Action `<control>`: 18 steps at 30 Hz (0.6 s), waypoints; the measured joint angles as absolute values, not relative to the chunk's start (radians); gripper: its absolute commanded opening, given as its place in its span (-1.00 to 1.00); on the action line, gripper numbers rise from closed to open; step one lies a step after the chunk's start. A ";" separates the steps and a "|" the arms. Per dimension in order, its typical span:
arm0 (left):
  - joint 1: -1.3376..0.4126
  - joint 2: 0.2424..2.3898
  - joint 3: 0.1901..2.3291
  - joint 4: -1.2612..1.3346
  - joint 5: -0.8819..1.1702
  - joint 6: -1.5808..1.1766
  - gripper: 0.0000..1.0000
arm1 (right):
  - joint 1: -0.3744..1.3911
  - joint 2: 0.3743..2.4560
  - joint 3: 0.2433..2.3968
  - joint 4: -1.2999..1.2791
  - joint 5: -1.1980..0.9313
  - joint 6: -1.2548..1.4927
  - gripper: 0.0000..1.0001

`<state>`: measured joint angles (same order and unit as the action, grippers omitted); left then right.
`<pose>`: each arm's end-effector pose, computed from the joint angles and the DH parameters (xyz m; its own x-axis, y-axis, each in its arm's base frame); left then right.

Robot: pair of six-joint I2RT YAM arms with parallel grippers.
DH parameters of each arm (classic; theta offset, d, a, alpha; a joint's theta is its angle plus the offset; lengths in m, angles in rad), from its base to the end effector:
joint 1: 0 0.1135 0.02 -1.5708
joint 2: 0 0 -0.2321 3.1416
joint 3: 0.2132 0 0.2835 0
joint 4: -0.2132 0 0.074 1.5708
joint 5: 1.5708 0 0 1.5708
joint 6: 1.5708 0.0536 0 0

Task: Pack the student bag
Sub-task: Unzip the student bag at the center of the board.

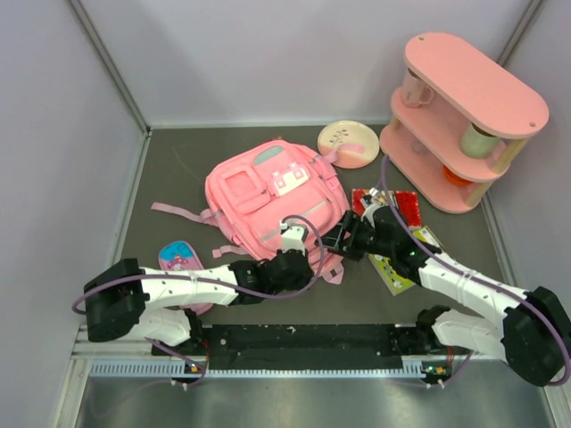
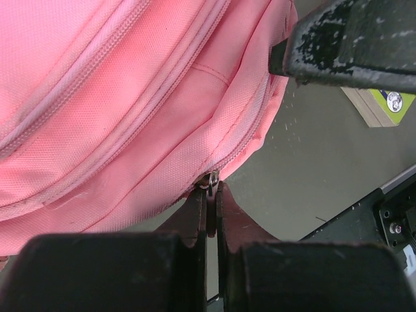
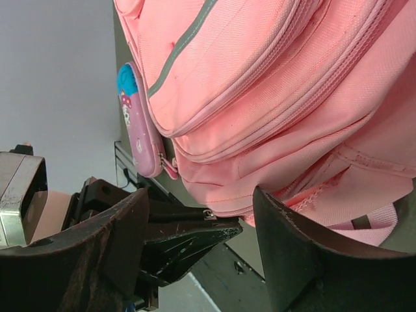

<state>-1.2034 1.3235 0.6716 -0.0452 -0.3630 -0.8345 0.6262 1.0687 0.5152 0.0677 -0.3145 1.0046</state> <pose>0.1309 -0.2871 0.1384 -0.7289 -0.0347 -0.6838 0.3494 0.8401 -0.4150 0.2221 0.1811 0.1640 -0.8603 0.3682 -0.3525 -0.0986 0.5583 0.8238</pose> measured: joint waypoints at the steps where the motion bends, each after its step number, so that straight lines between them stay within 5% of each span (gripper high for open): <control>1: -1.203 1.324 0.672 -0.045 -0.367 -0.834 -1.00 | 0.628 1.074 0.515 0.073 -0.318 1.014 0.26; 18: -1.205 1.323 0.672 -0.045 -0.401 -0.807 -1.00 | 0.646 1.040 0.437 0.150 -0.334 1.130 0.23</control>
<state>-1.2053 1.3228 0.6720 -0.0452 -0.4007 -0.8074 0.6460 1.0405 0.4366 0.1497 -0.3336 1.1297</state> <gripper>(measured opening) 0.044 0.622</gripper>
